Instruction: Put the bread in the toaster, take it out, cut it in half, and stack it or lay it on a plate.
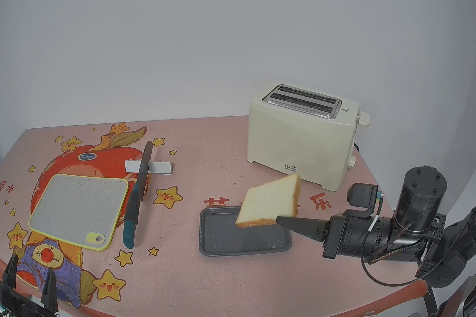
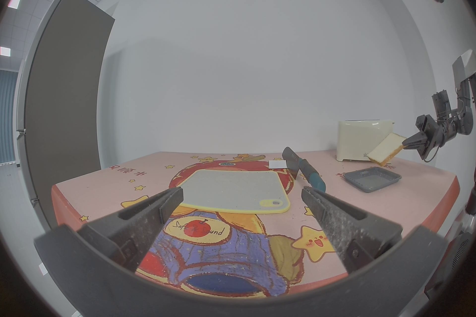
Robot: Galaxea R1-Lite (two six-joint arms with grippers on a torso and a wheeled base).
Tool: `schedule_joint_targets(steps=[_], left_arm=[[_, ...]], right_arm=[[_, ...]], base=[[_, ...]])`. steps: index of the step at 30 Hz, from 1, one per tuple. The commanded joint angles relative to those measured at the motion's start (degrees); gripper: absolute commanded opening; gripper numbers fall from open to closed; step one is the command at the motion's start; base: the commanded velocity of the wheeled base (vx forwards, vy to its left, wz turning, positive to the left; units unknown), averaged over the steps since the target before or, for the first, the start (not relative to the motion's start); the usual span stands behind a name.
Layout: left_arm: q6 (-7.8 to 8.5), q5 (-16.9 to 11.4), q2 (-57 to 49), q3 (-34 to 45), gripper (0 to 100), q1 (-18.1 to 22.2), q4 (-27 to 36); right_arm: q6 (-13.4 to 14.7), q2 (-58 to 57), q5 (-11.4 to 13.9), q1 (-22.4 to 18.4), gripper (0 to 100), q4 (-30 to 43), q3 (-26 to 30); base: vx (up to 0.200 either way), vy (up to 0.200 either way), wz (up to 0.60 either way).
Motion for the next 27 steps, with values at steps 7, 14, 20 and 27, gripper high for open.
schedule_joint_targets(steps=[7,14,20,27], left_arm=[[0.02,0.01,-0.93,1.01,100,0.0,-0.01],[0.02,0.01,-0.93,1.01,100,0.0,-0.01],[0.02,0.01,-0.93,1.01,100,0.0,-0.01],[0.02,0.01,-0.93,1.01,100,0.0,-0.01]], right_arm=[[-11.1,-7.67,-0.56,-5.07,0,7.43,-0.89],[-16.2,-11.98,-0.56,-9.11,0,14.2,-3.62],[-20.41,-14.0,-0.56,-10.96,0,16.48,-3.18],[-24.9,-16.9,-0.56,-11.14,0,22.63,-3.53]], base=[[0.0,0.0,0.0],[0.0,0.0,0.0],[0.0,0.0,0.0],[0.0,0.0,0.0]])
